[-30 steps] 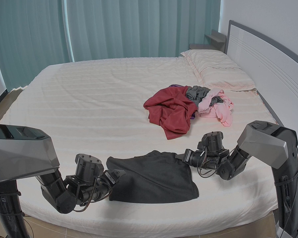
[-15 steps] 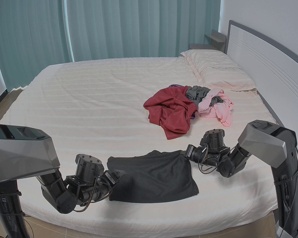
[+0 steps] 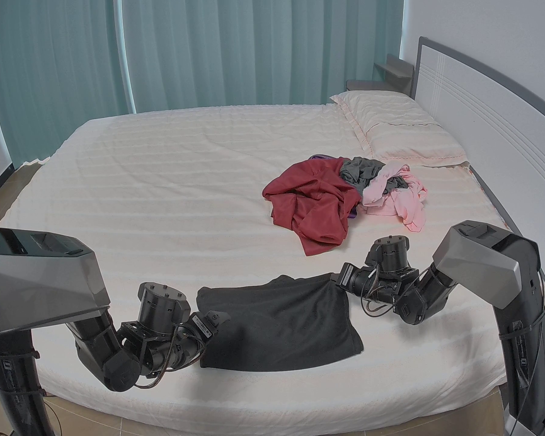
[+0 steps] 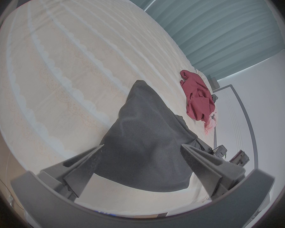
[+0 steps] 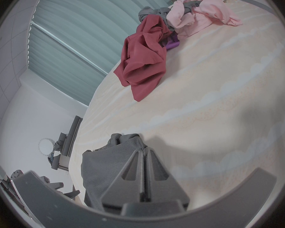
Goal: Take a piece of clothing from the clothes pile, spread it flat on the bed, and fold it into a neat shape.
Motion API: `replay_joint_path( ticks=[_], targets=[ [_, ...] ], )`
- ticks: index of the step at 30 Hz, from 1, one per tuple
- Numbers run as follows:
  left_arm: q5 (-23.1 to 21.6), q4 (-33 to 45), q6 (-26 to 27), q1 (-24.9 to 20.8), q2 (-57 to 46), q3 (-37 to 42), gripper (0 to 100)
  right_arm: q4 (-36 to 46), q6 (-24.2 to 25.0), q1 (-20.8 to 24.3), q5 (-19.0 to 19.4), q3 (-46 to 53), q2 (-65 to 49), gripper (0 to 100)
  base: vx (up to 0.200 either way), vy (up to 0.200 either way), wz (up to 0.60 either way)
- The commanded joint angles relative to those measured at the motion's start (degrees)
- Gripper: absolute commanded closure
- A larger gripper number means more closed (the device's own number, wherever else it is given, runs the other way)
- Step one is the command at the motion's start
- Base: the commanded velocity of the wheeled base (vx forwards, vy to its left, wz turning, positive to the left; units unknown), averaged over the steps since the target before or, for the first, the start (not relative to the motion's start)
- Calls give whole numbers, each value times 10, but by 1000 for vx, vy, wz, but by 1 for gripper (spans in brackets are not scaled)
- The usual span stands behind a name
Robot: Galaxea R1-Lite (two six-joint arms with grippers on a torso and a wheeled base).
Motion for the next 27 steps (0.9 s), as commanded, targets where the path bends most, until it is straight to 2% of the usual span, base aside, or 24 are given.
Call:
replay_joint_path(
  ticks=[1,8,9,20,22,25,26,27],
  targets=[
    [0,0,0,0,1,0,0,-1,0,-5,-2,-1,2,100,0,0,0],
    [0,0,0,0,1,-1,0,-7,-3,-2,-24,-4,17,100,0,0,0],
    [0,0,0,0,1,-1,0,-10,-3,-2,-25,-4,19,0,0,0,0],
    [0,0,0,1,1,-2,0,-13,-1,-24,-24,12,-17,0,0,0,0],
    [0,0,0,2,1,-3,0,-13,2,-27,-18,61,-51,0,0,0,0],
    [0,0,0,2,1,-3,0,-14,-4,-27,7,123,-72,0,0,0,0],
    [0,0,0,2,1,-3,0,-25,-19,-27,42,166,-76,0,0,0,0],
    [0,0,0,1,1,-3,0,-32,-29,-27,54,180,-76,0,0,0,0]
  ],
)
